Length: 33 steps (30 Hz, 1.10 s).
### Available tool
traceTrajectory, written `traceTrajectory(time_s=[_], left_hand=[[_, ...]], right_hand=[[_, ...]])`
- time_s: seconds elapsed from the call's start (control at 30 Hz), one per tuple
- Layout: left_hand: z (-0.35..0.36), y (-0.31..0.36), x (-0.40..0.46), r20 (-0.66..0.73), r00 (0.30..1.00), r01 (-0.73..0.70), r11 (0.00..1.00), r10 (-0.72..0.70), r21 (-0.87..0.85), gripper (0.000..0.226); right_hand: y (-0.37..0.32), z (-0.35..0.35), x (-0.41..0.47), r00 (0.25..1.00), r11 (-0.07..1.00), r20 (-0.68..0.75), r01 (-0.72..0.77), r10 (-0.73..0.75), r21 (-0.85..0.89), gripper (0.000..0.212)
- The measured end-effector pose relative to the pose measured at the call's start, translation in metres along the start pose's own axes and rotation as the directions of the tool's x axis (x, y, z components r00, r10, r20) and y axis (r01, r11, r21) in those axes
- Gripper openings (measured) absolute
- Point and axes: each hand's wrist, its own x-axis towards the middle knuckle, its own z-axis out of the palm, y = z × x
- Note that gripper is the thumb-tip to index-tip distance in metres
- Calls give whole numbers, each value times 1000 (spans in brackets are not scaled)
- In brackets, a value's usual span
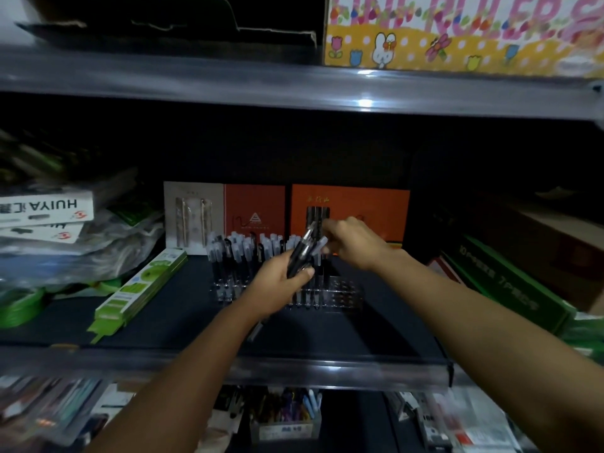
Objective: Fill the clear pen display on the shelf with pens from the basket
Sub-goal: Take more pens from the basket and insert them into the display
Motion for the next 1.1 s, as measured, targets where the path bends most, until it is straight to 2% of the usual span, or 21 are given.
traceTrajectory(time_s=[0.1,0.3,0.4,0.43,0.53,0.67,0.87,1.0,1.1], left_hand=[[-1,-4,0,12,1000,7,1000,-7,1,15],[0,-8,2,14,1000,27,1000,-27,5,17],[1,-10,1,20,999,35,999,-35,14,9],[2,-10,1,23,999,43,999,-43,21,7],[3,-11,2,10,998,61,996,-62,62,18],[7,-6,4,-15,999,53,996,-52,77,17],[15,6,6,-18,999,35,997,-34,73,20],[12,7,3,-6,999,51,993,-50,111,4],[5,3,-1,-3,995,95,986,-95,140,19]], right_hand=[[1,7,0,1000,999,3,4,-4,35,19],[-3,3,0,999,999,34,25,-26,33,10],[-6,-6,-5,998,1000,46,31,-31,2,13],[-5,-11,-6,999,1000,26,30,-30,3,17],[-7,-27,-9,996,993,-79,57,-50,100,22],[-18,-51,-13,989,971,-90,133,-117,197,19],[-24,-61,-15,982,966,-27,191,-189,176,5],[-21,-73,-19,978,972,-114,189,-174,137,7],[-12,-90,-19,975,987,-194,127,-107,98,9]])
